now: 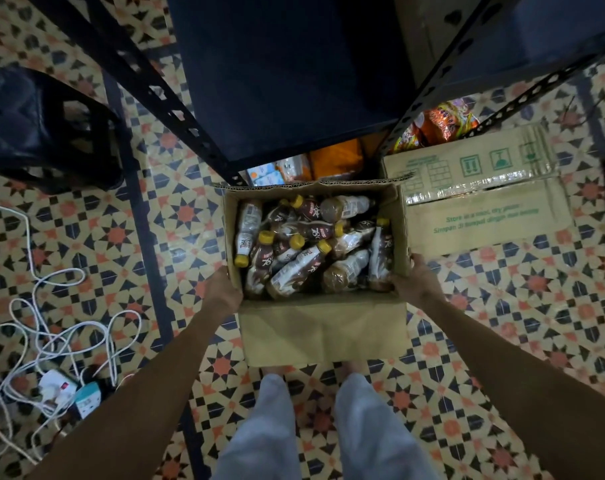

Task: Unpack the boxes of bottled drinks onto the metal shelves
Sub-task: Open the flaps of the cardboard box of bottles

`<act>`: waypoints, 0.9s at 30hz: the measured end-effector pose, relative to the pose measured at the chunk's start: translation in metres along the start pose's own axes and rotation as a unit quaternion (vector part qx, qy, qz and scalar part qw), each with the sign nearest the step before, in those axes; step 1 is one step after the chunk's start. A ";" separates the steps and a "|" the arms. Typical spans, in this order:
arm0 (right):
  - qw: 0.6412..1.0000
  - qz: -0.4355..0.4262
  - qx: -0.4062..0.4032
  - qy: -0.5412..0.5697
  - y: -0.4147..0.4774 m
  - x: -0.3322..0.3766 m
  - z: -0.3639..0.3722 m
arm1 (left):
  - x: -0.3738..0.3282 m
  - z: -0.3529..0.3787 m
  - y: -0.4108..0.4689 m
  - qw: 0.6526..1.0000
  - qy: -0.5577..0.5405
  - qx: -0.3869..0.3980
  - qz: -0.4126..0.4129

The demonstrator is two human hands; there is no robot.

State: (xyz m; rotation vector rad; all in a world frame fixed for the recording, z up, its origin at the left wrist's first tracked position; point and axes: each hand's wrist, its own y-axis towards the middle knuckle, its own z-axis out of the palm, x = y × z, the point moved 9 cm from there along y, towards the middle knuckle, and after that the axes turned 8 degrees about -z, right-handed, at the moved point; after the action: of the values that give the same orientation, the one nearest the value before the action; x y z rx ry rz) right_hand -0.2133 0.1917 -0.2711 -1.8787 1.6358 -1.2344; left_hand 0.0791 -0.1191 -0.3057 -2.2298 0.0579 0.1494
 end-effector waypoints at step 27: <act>0.982 0.046 0.083 -0.163 0.025 -0.010 0.001 | 0.010 -0.009 0.008 0.998 0.046 0.014 -0.045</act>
State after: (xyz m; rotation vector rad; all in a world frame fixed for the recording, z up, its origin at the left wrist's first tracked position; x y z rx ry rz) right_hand -0.2276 0.1943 -0.2936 -1.7703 1.3846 -0.9347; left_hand 0.0890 -0.1312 -0.3075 -2.2065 0.0103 -0.0025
